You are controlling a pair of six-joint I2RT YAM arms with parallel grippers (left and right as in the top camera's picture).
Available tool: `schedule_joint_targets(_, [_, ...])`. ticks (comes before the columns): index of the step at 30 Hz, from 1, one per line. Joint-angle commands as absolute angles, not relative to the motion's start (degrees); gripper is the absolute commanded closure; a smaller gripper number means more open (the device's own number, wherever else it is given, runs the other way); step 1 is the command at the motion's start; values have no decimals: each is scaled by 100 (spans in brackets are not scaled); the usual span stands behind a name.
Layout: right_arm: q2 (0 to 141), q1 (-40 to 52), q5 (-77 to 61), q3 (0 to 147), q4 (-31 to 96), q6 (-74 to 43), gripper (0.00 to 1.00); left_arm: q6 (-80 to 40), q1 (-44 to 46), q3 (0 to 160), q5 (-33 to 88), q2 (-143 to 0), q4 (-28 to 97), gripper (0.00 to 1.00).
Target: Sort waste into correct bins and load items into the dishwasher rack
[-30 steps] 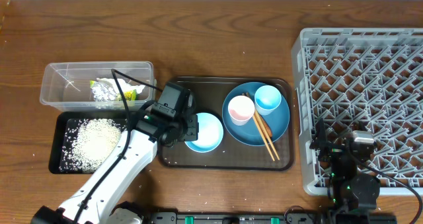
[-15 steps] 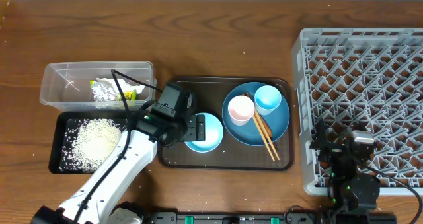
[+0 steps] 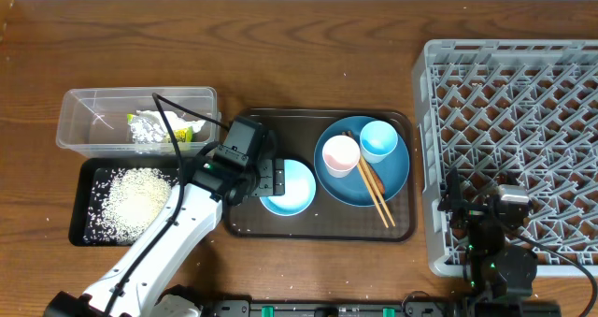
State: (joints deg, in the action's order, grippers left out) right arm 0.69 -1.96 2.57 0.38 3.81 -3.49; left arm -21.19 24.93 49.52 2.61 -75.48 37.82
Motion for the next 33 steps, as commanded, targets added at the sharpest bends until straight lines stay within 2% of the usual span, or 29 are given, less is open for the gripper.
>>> schedule_joint_targets(1, [34,-78,298,30,401,-403,1,-2134,2506,5019,80,-7524,3760,9])
schedule_joint_targets(10, [34,-78,298,30,401,-403,1,-2134,2504,5019,80,-7522,3225,1])
schedule_joint_targets(33, [34,-78,296,32,401,-403,1,-2023,2506,5019,80,-7524,3249,2])
